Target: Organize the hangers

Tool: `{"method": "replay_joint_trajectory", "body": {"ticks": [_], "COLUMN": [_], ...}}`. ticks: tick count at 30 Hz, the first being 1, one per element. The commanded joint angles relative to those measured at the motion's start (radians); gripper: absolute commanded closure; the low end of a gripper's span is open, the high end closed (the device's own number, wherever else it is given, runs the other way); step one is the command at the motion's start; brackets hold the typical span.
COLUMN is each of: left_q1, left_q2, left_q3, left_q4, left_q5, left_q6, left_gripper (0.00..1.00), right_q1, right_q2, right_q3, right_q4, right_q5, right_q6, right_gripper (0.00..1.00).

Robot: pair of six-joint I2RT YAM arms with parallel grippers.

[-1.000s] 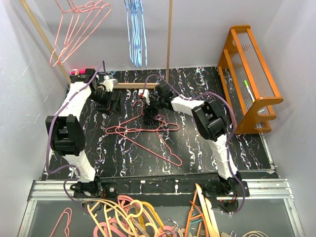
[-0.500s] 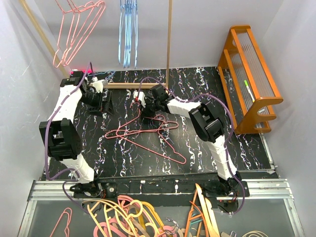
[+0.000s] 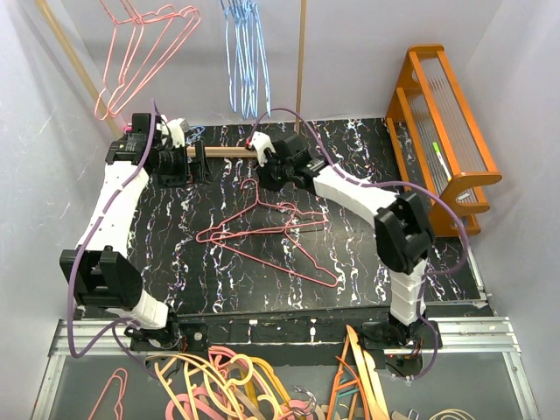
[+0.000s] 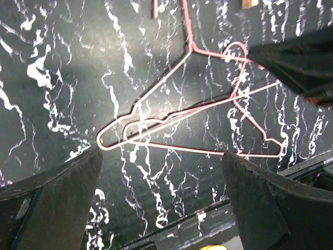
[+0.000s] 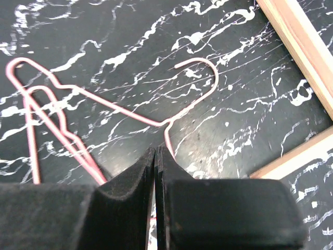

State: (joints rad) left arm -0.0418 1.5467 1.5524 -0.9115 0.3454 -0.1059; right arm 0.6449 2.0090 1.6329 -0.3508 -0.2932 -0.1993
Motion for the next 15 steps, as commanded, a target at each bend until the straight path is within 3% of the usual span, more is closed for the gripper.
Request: {"method": "replay_joint_trajectory", "body": {"ticks": [1,4,7,8,12,13,15], "left_q1": [-0.001,-0.01,-0.01,-0.01,-0.034,-0.047,-0.066], "left_q2": [-0.062,-0.131,-0.096,-0.061,-0.026,-0.036,-0.05], "left_q3": [-0.08,-0.161,-0.13,-0.097,-0.076,-0.085,-0.109], "left_q4": [0.129,0.241,0.187,0.132,0.035,0.035,0.041], "left_q5": [0.116,0.136,0.021,-0.023,-0.179,-0.189,-0.189], "left_q6": [0.018,0.067,0.054,0.033,-0.07,-0.072,-0.075], "left_gripper": [0.03,0.03,0.03,0.03,0.03,0.03,0.03], "right_q1": [0.069,0.077,0.05,0.032,-0.115,-0.153,-0.225], "right_q2": [-0.163,-0.186,-0.183,-0.173,-0.128,-0.116,-0.096], "right_q3": [-0.078,-0.101,-0.095,-0.082,-0.002,0.019,0.044], "right_q4": [-0.031,-0.036,-0.035,-0.048,-0.139,-0.177,-0.28], "right_q5": [0.13,0.159,0.092,0.041,-0.268,-0.33,-0.426], "right_q6": [0.064,0.078,0.062,0.047,0.016,-0.008,-0.105], "right_gripper": [0.92,0.92,0.9,0.81,0.19,0.11,0.11]}}
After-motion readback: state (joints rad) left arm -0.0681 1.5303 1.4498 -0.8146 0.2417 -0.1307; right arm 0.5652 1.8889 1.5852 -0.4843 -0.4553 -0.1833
